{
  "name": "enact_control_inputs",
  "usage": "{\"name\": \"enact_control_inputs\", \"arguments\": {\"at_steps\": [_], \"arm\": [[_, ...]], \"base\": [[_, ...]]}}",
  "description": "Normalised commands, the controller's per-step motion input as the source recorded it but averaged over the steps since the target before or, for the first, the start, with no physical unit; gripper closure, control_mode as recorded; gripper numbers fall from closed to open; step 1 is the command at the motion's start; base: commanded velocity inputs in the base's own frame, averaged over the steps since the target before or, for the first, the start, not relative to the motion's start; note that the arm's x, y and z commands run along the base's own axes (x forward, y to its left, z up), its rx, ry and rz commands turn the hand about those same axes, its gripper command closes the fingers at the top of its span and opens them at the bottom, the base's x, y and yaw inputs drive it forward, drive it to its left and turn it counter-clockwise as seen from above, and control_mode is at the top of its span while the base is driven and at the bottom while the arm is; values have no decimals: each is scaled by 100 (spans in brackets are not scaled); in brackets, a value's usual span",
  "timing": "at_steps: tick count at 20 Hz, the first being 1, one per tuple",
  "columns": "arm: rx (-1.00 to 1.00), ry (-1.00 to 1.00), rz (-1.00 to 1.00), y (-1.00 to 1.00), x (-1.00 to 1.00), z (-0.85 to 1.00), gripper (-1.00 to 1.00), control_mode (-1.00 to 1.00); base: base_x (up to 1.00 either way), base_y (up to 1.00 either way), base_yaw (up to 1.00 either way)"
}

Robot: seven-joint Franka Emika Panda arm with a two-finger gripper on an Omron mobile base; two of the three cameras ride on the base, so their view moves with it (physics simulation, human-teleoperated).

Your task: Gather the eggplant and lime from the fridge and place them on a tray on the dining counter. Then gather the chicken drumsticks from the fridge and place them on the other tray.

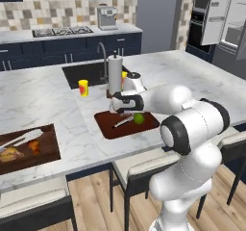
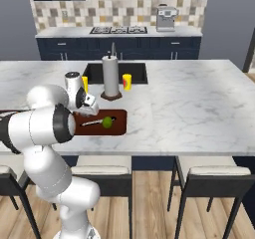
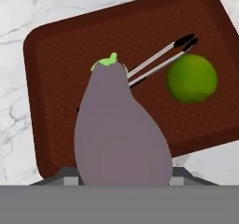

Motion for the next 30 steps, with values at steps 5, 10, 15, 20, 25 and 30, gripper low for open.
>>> {"name": "enact_control_inputs", "arguments": {"at_steps": [5, 10, 15, 20, 25, 30], "arm": [[2, 2, 0, 6, 46, -50, 100, -100], [1, 0, 0, 10, 28, -52, 100, -100], [0, 0, -1, 15, 16, -47, 100, -100], [0, 0, -3, 12, 17, -36, 100, -100], [0, 7, -6, 4, -28, -48, 100, -100], [1, 1, -9, 0, -31, -9, -100, -100]], "base": [[0, 0, 0], [0, 0, 0], [0, 0, 0], [0, 0, 0], [0, 0, 0], [0, 0, 0]]}}
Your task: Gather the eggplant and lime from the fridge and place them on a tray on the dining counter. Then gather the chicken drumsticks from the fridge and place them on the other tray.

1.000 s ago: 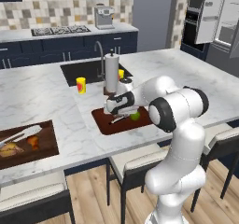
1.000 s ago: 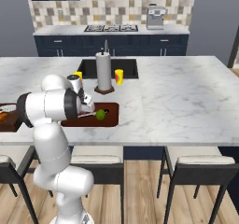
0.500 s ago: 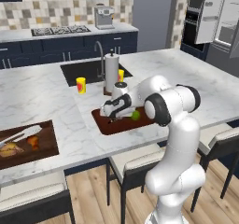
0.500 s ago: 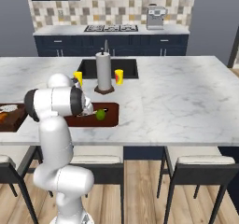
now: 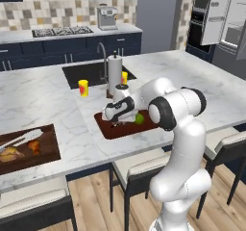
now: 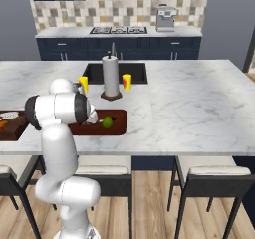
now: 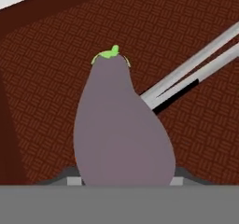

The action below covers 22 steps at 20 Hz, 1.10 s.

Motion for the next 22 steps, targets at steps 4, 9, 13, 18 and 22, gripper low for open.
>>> {"name": "enact_control_inputs", "arguments": {"at_steps": [4, 9, 13, 18, 22], "arm": [[1, 8, -11, -1, -24, 26, -100, -100], [0, 11, -9, -11, -3, 54, -100, -100], [0, 2, -9, -16, -17, 66, -100, -100], [0, 0, -7, -7, -17, 70, -100, -100], [0, 0, -4, -2, -58, 50, -100, -100]], "base": [[0, 0, 0], [0, 0, 0], [0, 0, 0], [0, 0, 0], [0, 0, 0]]}}
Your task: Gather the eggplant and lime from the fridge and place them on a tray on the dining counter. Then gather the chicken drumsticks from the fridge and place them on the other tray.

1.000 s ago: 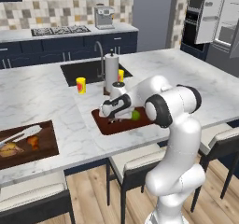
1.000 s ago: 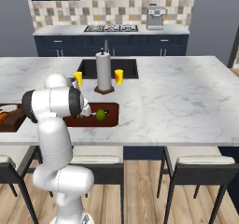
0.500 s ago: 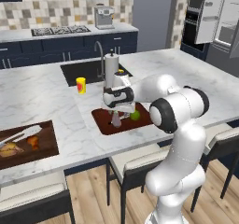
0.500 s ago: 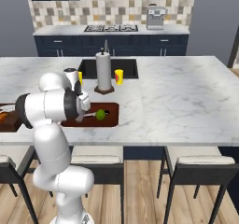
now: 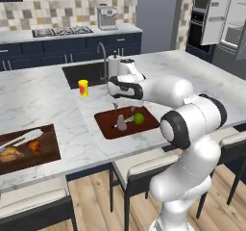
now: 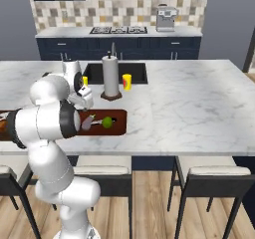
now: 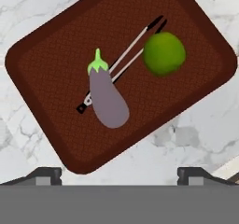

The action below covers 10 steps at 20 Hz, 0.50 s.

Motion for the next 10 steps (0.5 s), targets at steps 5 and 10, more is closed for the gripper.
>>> {"name": "enact_control_inputs", "arguments": {"at_steps": [5, 10], "arm": [[-5, -9, 5, -22, -100, 9, -100, -100], [-4, -23, 11, -74, -96, 39, -100, -100]], "base": [[0, 0, 0], [0, 0, 0]]}}
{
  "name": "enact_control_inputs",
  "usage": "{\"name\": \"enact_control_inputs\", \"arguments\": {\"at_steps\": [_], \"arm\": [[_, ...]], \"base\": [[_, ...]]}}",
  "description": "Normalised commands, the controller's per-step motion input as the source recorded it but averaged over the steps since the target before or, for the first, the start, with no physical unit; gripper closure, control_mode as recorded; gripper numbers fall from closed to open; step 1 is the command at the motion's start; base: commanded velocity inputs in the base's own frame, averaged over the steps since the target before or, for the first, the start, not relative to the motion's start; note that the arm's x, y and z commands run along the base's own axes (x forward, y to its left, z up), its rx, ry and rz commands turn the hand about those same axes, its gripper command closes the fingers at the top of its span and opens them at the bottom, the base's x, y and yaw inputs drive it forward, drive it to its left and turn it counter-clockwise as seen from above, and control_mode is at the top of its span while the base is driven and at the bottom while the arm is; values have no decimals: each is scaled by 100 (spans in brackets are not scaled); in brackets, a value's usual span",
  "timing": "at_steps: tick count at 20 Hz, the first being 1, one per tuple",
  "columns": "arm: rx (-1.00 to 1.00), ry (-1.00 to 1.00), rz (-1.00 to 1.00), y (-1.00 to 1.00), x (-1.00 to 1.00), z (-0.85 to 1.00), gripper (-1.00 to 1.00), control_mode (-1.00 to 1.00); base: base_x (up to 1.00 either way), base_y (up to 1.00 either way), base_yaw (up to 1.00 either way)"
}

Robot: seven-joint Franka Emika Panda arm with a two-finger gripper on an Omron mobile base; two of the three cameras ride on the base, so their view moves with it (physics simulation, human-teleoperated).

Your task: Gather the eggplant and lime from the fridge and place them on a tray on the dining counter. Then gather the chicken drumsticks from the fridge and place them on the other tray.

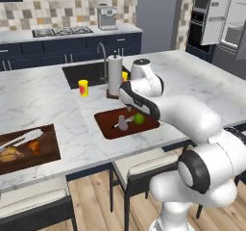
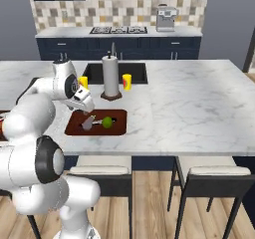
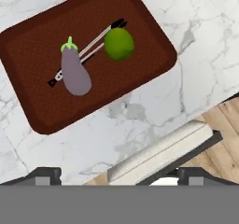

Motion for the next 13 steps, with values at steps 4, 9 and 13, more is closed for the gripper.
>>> {"name": "enact_control_inputs", "arguments": {"at_steps": [4, 9, 13], "arm": [[0, -27, 14, -33, -98, 73, -100, -100], [0, -29, 16, -6, -100, 70, -100, -100], [0, -29, 17, -8, -85, 80, -100, -100]], "base": [[0, 0, 0], [0, 0, 0], [0, 0, 0]]}}
